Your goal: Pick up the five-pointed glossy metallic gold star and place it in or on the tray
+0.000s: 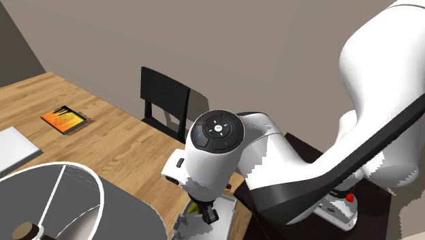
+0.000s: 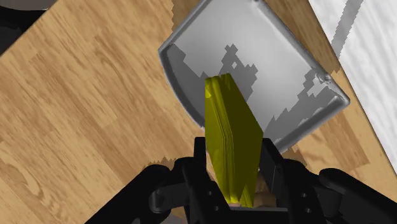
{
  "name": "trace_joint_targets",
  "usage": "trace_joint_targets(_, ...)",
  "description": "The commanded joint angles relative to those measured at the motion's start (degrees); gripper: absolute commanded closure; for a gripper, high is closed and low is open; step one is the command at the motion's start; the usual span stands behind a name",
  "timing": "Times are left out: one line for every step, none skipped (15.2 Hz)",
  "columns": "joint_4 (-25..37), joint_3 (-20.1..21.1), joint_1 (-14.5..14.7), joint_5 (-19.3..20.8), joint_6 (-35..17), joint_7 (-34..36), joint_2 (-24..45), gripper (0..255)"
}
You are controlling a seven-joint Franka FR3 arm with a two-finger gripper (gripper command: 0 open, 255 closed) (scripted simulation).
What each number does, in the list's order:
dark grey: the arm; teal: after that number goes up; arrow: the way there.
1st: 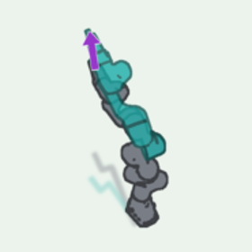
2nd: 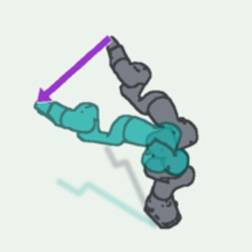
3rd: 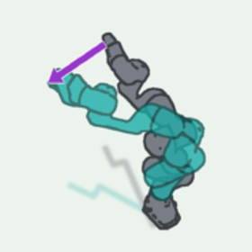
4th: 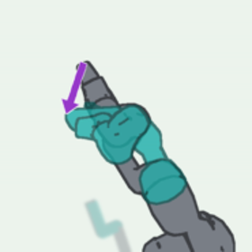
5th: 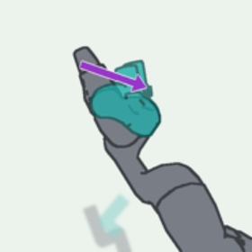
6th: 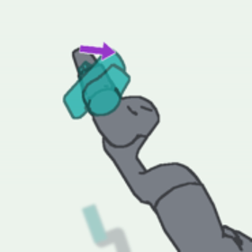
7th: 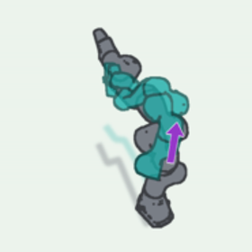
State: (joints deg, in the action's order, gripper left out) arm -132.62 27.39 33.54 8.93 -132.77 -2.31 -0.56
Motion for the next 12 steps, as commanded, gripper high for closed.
trace_joint_targets(-1.97, 0.67, 0.68, -0.76, -0.6, 1.01, -1.4, 255)
trace_joint_targets(-2.24, 0.69, 0.66, -0.28, -1.34, 1.42, -0.83, 255)
trace_joint_targets(-2.5, 0.69, 0.64, 0.23, -2.08, 1.85, -0.24, 255)
trace_joint_targets(-2.74, 0.7, 0.62, 0.75, -2.81, 2.29, 0.36, 255)
trace_joint_targets(-2.97, 0.69, 0.6, 1.31, -3.53, 2.75, 0.98, 255)
trace_joint_targets(-3.18, 0.67, 0.59, 1.88, -4.26, 3.22, 1.6, 255)
trace_joint_targets(-3.38, 0.63, 0.58, 2.48, -4.97, 3.71, 2.25, 255)
trace_joint_targets(-3.56, 0.58, 0.59, 3.11, -5.68, 4.22, 2.9, 255)
trace_joint_targets(-3.73, 0.52, 0.6, 3.76, -6.38, 4.75, 3.57, 255)
trace_joint_targets(-3.88, 0.43, 0.62, 4.44, -7.07, 5.29, 4.25, 255)
trace_joint_targets(-4.01, 0.33, 0.66, 5.14, -7.75, 5.85, 4.95, 255)
trace_joint_targets(-4.14, 0.21, 0.7, 5.86, -8.43, 6.43, 5.65, 255)
